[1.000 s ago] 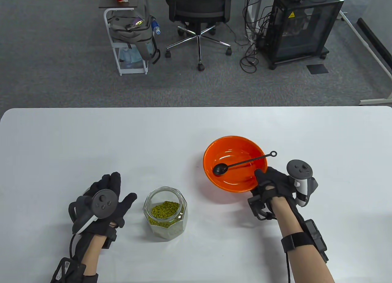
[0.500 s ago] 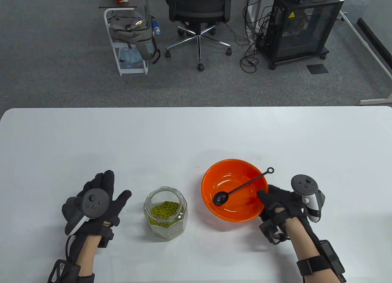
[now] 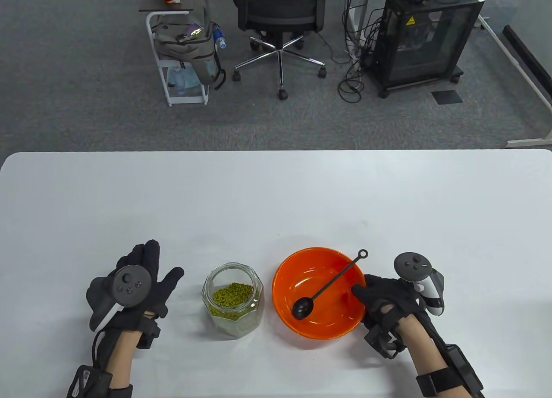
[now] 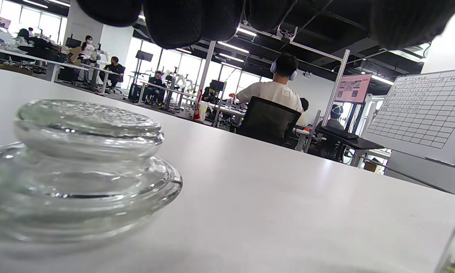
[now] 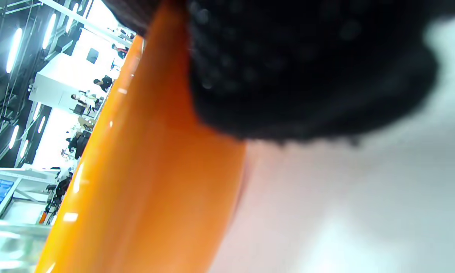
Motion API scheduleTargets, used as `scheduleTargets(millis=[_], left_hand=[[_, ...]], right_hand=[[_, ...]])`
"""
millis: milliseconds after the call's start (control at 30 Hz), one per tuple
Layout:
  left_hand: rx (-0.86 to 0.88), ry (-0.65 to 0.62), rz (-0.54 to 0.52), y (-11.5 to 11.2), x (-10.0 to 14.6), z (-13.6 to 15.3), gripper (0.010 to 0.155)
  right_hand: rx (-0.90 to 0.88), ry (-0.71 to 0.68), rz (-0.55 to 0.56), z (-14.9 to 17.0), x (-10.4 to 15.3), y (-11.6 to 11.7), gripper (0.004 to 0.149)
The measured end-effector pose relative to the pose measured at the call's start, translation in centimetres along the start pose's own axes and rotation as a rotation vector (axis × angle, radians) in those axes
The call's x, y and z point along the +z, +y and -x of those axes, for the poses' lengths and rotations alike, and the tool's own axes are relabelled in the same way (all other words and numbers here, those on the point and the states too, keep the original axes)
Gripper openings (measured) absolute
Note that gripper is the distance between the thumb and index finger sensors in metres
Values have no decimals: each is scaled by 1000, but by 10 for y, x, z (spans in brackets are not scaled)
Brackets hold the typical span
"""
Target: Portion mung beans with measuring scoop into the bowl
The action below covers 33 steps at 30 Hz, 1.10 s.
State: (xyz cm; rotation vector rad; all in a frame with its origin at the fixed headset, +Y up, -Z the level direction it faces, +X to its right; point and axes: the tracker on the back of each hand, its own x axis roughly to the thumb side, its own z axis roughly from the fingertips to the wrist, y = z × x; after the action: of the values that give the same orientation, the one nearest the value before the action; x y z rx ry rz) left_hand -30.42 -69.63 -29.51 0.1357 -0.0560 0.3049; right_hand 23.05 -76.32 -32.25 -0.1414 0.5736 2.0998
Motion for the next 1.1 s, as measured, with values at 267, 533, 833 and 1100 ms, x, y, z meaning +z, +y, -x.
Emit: scheduleTargets(millis=[267,533,833,1100], left_hand=[[1,-2,4,-1,0,0,87],[17,-4,5,-1,-1,-1,87],[50,-15,5,-2,-2,-1,87],[55,-13,9,-2,-1,0,87]], right_hand=[[33,6,-42,1,-1,3,61],[-30,12,-102,5,-1,-2,72],[-72,93,129,2,-6,-41,77],[-48,161,60,-6,-33,-48,73]])
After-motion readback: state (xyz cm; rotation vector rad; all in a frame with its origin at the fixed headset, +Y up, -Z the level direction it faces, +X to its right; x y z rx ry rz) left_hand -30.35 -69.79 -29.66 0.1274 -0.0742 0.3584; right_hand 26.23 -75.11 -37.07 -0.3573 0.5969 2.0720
